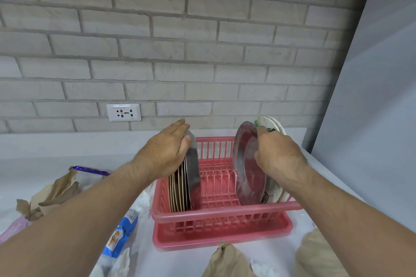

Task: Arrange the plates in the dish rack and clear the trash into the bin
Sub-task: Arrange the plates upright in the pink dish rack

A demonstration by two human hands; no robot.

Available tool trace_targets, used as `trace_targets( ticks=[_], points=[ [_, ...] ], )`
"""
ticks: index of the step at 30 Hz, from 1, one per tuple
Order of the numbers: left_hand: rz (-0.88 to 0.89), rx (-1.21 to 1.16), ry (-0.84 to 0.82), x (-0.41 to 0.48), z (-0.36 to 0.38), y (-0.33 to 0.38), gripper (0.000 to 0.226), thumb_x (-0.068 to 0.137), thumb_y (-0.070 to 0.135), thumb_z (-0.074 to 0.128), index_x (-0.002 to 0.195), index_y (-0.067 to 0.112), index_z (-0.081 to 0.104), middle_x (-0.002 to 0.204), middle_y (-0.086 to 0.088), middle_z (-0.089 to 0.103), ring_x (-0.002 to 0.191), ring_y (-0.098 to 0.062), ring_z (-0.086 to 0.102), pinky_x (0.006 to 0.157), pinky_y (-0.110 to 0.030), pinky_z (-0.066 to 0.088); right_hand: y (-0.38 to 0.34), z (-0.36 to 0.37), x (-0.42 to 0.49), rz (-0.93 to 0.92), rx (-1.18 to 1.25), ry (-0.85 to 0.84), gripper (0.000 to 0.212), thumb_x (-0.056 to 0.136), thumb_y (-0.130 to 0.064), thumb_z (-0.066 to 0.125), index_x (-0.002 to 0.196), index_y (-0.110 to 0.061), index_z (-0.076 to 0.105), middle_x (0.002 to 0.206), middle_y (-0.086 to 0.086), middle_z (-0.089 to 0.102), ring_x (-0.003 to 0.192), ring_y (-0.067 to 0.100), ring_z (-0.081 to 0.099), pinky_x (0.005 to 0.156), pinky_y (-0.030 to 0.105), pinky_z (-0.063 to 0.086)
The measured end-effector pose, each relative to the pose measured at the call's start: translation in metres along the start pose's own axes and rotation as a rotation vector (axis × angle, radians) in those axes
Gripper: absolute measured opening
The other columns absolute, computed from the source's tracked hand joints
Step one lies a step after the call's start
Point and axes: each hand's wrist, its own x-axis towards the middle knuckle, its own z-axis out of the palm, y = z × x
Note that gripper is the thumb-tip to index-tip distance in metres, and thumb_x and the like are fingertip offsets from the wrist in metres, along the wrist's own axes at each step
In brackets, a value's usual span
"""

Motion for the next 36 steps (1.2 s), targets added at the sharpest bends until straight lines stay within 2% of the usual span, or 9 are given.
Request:
trace_targets(
  ticks=[5, 8, 12, 16, 20, 24, 30, 33, 36],
  points=[
    [-0.001, -0.015, 0.008, 0.0, 0.001, 0.002, 0.052, 0.104, 0.036, 0.022, 0.151, 0.016, 0.024, 0.16, 0.001, 0.018, 0.146, -0.009, 0.013, 0.113, -0.018, 0.006, -0.007, -0.014, -0.007, -0.116, -0.056, 0.104, 0.034, 0.098, -0.024, 0.049, 0.13, -0.014, 0.045, 0.116, 0.005, 0.054, 0.084, 0.022, 0.054, 0.061, 0.032, 0.04],
    [0.001, -0.016, 0.01, 0.001, 0.002, 0.001, 0.052, 0.103, 0.036, 0.022, 0.151, 0.016, 0.024, 0.16, 0.001, 0.018, 0.146, -0.008, 0.013, 0.114, -0.018, 0.007, -0.026, -0.015, -0.014, -0.296, 0.058, 0.184, 0.038, 0.098, -0.043, 0.042, 0.125, -0.018, 0.052, 0.121, 0.002, 0.054, 0.098, 0.02, 0.059, 0.079, 0.036, 0.051],
    [0.006, -0.073, 0.024, 0.002, 0.004, -0.003, 0.05, 0.103, 0.036, 0.024, 0.15, 0.019, 0.028, 0.159, 0.003, 0.022, 0.146, -0.006, 0.016, 0.117, -0.022, 0.01, -0.063, 0.012, -0.025, -0.446, 0.322, -0.035, 0.051, 0.092, -0.06, 0.044, 0.119, -0.02, 0.061, 0.117, -0.001, 0.062, 0.109, 0.02, 0.058, 0.092, 0.039, 0.049],
    [0.0, -0.167, 0.047, 0.001, -0.001, -0.01, 0.046, 0.103, 0.03, 0.027, 0.148, 0.022, 0.033, 0.156, 0.006, 0.029, 0.143, -0.005, 0.021, 0.117, -0.021, 0.013, -0.075, 0.032, -0.031, -0.462, 0.441, -0.178, 0.065, 0.092, -0.062, 0.046, 0.14, -0.019, 0.047, 0.142, 0.001, 0.051, 0.13, 0.018, 0.046, 0.107, 0.034, 0.039],
    [-0.013, -0.181, 0.053, 0.001, -0.002, -0.009, 0.047, 0.103, 0.028, 0.03, 0.149, 0.02, 0.032, 0.154, 0.005, 0.033, 0.142, -0.008, 0.026, 0.114, -0.019, 0.016, -0.078, 0.035, -0.033, -0.474, 0.526, -0.165, 0.061, 0.096, -0.054, 0.047, 0.145, -0.018, 0.042, 0.145, 0.0, 0.047, 0.131, 0.015, 0.044, 0.106, 0.029, 0.035],
    [-0.038, -0.238, 0.076, 0.003, -0.002, -0.008, 0.043, 0.1, 0.033, 0.034, 0.141, 0.023, 0.042, 0.137, 0.003, 0.055, 0.127, -0.016, 0.048, 0.106, -0.031, 0.038, -0.077, 0.038, -0.033, -0.457, 0.597, -0.161, 0.052, 0.1, -0.046, 0.044, 0.145, -0.021, 0.04, 0.147, -0.003, 0.044, 0.131, 0.012, 0.042, 0.105, 0.026, 0.033],
    [-0.018, -0.227, 0.084, 0.007, -0.003, -0.007, 0.042, 0.097, 0.025, 0.034, 0.136, 0.02, 0.048, 0.133, 0.001, 0.057, 0.124, -0.016, 0.05, 0.102, -0.029, 0.039, -0.079, 0.037, -0.04, -0.432, 0.654, -0.201, 0.055, 0.099, -0.042, 0.047, 0.148, -0.02, 0.035, 0.149, -0.004, 0.041, 0.134, 0.011, 0.038, 0.099, 0.019, 0.028],
    [-0.014, -0.204, 0.075, 0.009, -0.004, -0.009, 0.043, 0.098, 0.024, 0.036, 0.139, 0.02, 0.047, 0.145, 0.003, 0.047, 0.136, -0.013, 0.039, 0.113, -0.029, 0.031, -0.084, 0.032, -0.041, -0.395, 0.664, -0.194, 0.043, 0.096, -0.033, 0.048, 0.137, -0.018, 0.044, 0.121, -0.004, 0.06, 0.104, 0.01, 0.058, 0.081, 0.019, 0.043],
    [0.005, -0.182, 0.079, 0.01, -0.003, -0.006, 0.044, 0.099, 0.023, 0.036, 0.142, 0.018, 0.045, 0.15, 0.002, 0.04, 0.14, -0.011, 0.032, 0.116, -0.026, 0.023, -0.092, 0.029, -0.041, -0.329, 0.624, -0.167, 0.03, 0.088, -0.026, 0.046, 0.117, -0.018, 0.048, 0.084, -0.004, 0.061, 0.071, 0.011, 0.059, 0.054, 0.023, 0.042]
  ],
)
